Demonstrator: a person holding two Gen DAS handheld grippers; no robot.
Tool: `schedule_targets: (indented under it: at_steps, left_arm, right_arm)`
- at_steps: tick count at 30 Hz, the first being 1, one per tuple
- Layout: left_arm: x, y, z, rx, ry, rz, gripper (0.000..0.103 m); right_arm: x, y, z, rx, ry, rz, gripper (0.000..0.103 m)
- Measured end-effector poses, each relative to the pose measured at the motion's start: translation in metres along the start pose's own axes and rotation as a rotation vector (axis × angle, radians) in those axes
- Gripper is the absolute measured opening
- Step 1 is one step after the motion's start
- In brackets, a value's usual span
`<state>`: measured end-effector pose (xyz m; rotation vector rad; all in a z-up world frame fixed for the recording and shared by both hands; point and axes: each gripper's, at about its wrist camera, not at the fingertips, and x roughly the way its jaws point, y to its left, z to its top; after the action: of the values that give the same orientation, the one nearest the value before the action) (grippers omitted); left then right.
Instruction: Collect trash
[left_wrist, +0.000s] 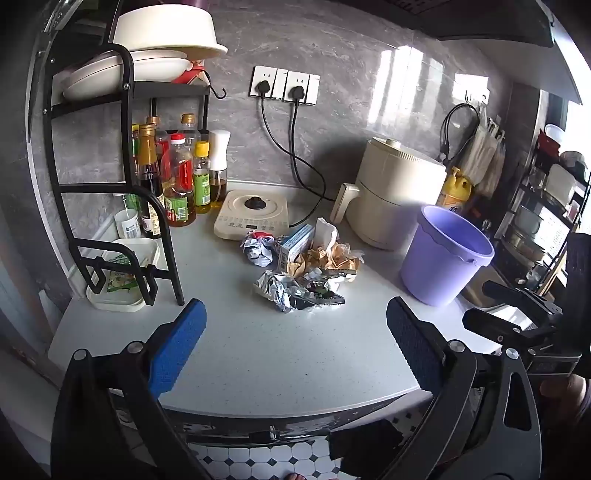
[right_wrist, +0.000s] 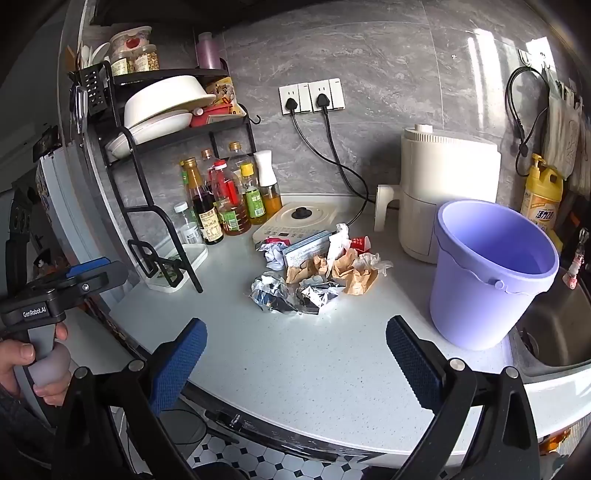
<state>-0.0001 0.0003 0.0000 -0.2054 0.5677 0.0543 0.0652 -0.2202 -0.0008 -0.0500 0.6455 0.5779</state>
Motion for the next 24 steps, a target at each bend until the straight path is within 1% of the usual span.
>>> schedule_targets:
  at_steps: [5, 7, 8, 19, 24]
  left_arm:
    - [0.0, 0.002, 0.0, -0.004, 0.009, 0.006, 0.097]
    - [-0.001, 0.004, 0.0, -0.003, 0.006, 0.003, 0.097]
    - [0.002, -0.002, -0.001, 0.006, 0.009, 0.01, 0.097]
    - [0.012, -0.004, 0.001, 0.015, 0.031, 0.005, 0.097]
    - [0.014, -0.002, 0.004, 0.024, 0.022, 0.003, 0.097]
  right_arm:
    - [-0.003, -0.002, 0.0, 0.002, -0.005, 0.004, 0.095]
    - [0.003, -0.002, 0.001, 0.001, -0.001, 0.001, 0.095]
    - [0.003, -0.003, 0.001, 0.0, -0.001, 0.001, 0.095]
    - [0.006, -0.005, 0.003, 0.001, 0.001, -0.013, 0.095]
    - [0.009, -0.005, 0.005, 0.0, -0.007, -0.024, 0.095]
